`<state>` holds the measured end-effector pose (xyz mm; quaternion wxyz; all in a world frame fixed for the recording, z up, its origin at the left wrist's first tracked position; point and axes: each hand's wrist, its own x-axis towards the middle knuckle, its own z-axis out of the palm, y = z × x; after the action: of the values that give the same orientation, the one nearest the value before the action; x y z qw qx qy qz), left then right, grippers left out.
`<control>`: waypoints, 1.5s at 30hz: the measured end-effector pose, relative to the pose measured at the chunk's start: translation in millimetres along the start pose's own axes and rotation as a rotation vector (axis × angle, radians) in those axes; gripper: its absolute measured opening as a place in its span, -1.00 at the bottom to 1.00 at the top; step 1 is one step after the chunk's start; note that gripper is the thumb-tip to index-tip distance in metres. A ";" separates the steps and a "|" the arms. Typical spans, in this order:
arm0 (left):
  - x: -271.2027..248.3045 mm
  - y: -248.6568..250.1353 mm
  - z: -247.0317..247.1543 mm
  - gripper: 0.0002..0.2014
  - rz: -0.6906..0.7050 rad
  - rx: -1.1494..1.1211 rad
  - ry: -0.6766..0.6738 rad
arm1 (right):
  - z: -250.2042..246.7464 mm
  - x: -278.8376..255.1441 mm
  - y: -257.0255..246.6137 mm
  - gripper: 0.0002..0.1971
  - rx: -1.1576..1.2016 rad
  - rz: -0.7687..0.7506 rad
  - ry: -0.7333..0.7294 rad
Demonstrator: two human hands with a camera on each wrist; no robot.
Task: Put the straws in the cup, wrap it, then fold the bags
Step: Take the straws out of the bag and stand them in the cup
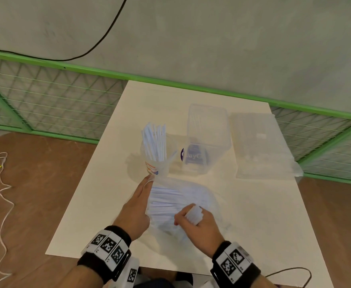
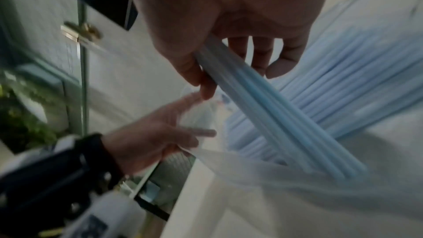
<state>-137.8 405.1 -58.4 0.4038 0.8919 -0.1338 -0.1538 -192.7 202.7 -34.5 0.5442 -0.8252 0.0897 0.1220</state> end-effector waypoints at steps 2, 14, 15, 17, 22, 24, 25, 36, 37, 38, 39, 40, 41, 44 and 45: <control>0.3 0.7 1.3 0.05 0.003 0.000 -0.004 | 1.9 -1.0 7.4 -0.79 -0.083 0.014 -0.036; 2.5 2.2 0.5 0.05 -0.019 -0.020 -0.008 | -10.2 5.9 0.2 -0.63 -0.235 -0.061 -0.057; 2.9 1.6 1.0 0.05 -0.023 -0.026 -0.012 | -13.1 8.6 -5.6 -0.64 -0.235 -0.060 -0.062; 3.2 0.3 0.7 0.06 -0.029 -0.029 -0.018 | -25.7 17.3 -34.9 -0.73 -0.262 -0.078 -0.042; 0.3 7.3 -4.1 0.03 -0.072 -0.069 -0.053 | -74.6 42.7 -151.6 -0.92 -0.147 -0.281 0.093; -0.8 9.3 -4.9 0.04 -0.086 -0.085 -0.059 | -86.1 56.9 -190.4 -0.92 -0.141 -0.378 0.177; -0.9 9.6 -5.2 0.04 -0.095 -0.087 -0.065 | -88.8 64.5 -206.0 -0.93 -0.145 -0.412 0.219; 6.9 9.5 -6.2 0.02 -0.012 -0.056 -0.041 | -58.2 139.2 -208.0 -0.85 -0.317 -0.330 0.247; 7.5 9.4 -5.8 0.02 -0.009 -0.049 -0.042 | -55.6 145.5 -202.8 -0.80 -0.341 -0.298 0.238; 7.8 9.3 -5.2 0.01 -0.005 -0.041 -0.043 | -53.0 151.2 -197.7 -0.73 -0.373 -0.248 0.204; 8.3 9.1 -4.4 0.01 -0.001 -0.034 -0.042 | -51.1 155.5 -193.1 -0.62 -0.409 -0.190 0.148; 8.9 8.9 -3.9 0.00 0.003 -0.027 -0.040 | -49.9 158.0 -189.5 -0.52 -0.437 -0.134 0.086; 9.5 9.0 -3.8 0.00 0.008 -0.021 -0.037 | -49.6 158.4 -187.5 -0.41 -0.449 -0.095 0.041; 11.0 8.0 -3.6 -0.01 0.027 0.000 -0.026 | -55.0 155.1 -187.9 -0.08 -0.485 -0.124 0.130; 11.0 7.9 -3.4 -0.01 0.026 0.001 -0.025 | -56.9 153.2 -189.1 -0.06 -0.505 -0.175 0.207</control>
<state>-127.3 398.4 -52.0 0.4038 0.8881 -0.1506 -0.1597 12.5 222.2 107.0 0.3179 -0.9472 0.0401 0.0082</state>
